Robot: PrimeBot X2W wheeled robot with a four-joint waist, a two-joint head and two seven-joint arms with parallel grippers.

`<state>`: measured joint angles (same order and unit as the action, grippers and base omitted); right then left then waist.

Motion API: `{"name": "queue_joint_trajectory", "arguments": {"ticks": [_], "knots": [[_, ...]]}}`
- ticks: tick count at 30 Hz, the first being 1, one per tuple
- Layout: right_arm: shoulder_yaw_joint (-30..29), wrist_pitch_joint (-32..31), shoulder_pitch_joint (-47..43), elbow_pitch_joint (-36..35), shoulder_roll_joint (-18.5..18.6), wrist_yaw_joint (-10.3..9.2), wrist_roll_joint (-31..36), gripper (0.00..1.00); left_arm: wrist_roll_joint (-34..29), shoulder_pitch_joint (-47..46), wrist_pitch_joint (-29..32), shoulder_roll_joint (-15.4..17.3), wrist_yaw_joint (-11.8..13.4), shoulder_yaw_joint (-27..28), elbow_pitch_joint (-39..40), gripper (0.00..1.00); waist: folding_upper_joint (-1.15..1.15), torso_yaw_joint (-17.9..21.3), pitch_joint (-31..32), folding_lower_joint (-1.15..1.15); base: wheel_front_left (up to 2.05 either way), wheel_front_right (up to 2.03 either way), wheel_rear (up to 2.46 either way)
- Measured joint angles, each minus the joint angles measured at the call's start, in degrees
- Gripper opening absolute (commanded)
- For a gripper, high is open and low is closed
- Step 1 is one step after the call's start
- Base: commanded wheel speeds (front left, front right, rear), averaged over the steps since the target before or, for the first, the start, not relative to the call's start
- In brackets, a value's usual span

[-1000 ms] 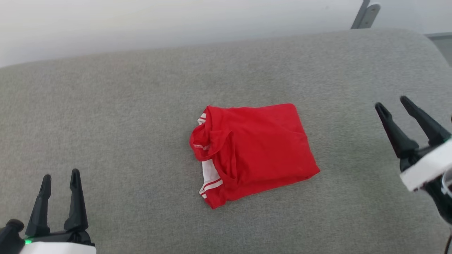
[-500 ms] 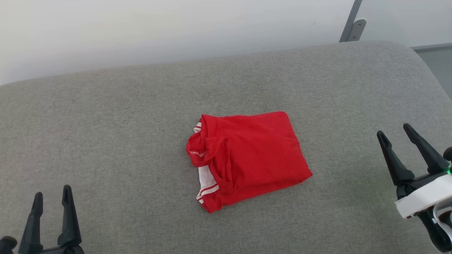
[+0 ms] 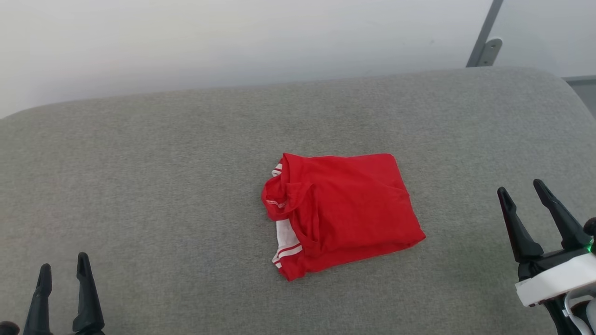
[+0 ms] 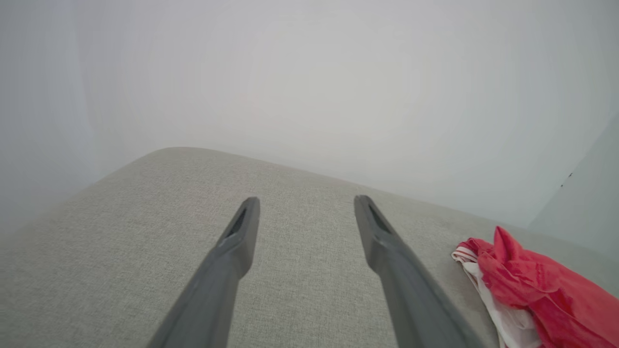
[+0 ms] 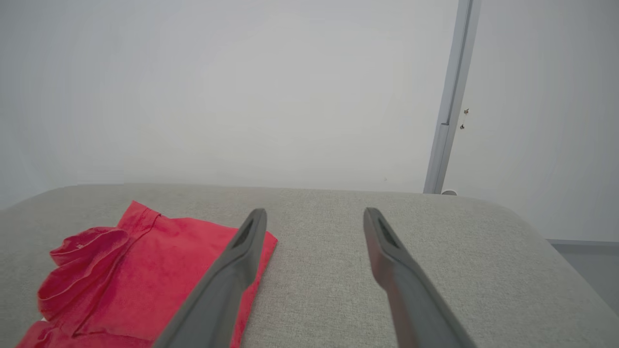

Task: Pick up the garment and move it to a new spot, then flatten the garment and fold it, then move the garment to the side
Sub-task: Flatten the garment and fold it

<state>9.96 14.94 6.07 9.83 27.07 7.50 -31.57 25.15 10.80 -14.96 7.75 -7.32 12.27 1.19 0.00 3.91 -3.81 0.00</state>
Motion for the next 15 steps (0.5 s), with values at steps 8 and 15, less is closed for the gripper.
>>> {"name": "queue_joint_trajectory", "arguments": {"ticks": [8,15], "knots": [[-1.3,0.0,-1.5,-1.1,-1.4,0.00,0.8,1.00,-0.1,0.1,0.0,-0.8,0.0,0.8,-0.4,1.00,0.00,-1.8,0.5,0.00,0.00,0.00,0.00],[-2.2,0.0,-2.1,-1.5,-1.9,0.00,0.9,1.00,-0.1,0.2,0.0,-1.1,0.0,0.4,-0.5,1.00,0.00,-3.3,0.9,0.00,0.00,0.00,0.00]]}}
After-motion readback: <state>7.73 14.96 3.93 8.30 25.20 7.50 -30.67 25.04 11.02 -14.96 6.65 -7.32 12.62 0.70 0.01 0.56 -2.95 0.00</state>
